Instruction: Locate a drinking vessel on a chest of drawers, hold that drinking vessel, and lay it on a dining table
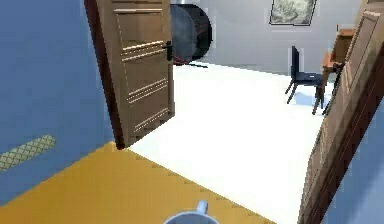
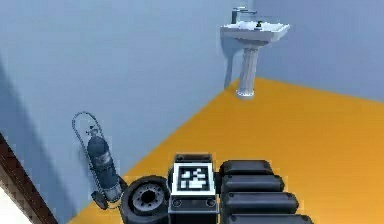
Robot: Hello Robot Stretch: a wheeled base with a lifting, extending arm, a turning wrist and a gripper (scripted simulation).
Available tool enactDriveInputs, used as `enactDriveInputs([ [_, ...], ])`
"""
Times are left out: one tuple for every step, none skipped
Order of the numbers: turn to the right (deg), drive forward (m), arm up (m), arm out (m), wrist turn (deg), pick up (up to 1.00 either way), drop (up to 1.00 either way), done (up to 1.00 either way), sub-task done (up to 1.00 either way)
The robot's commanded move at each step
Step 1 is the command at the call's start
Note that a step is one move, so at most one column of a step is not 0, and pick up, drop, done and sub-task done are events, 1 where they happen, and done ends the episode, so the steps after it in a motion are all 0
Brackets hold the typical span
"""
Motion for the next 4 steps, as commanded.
enactDriveInputs([
  [0.0,0.95,0.0,0.0,0.0,0.0,0.0,0.0,0.0],
  [21.0,0.0,0.0,0.0,0.0,0.0,0.0,0.0,0.0],
  [0.0,1.0,0.0,0.0,0.0,0.0,0.0,0.0,0.0],
  [0.0,1.0,0.0,0.0,0.0,0.0,0.0,0.0,0.0],
])
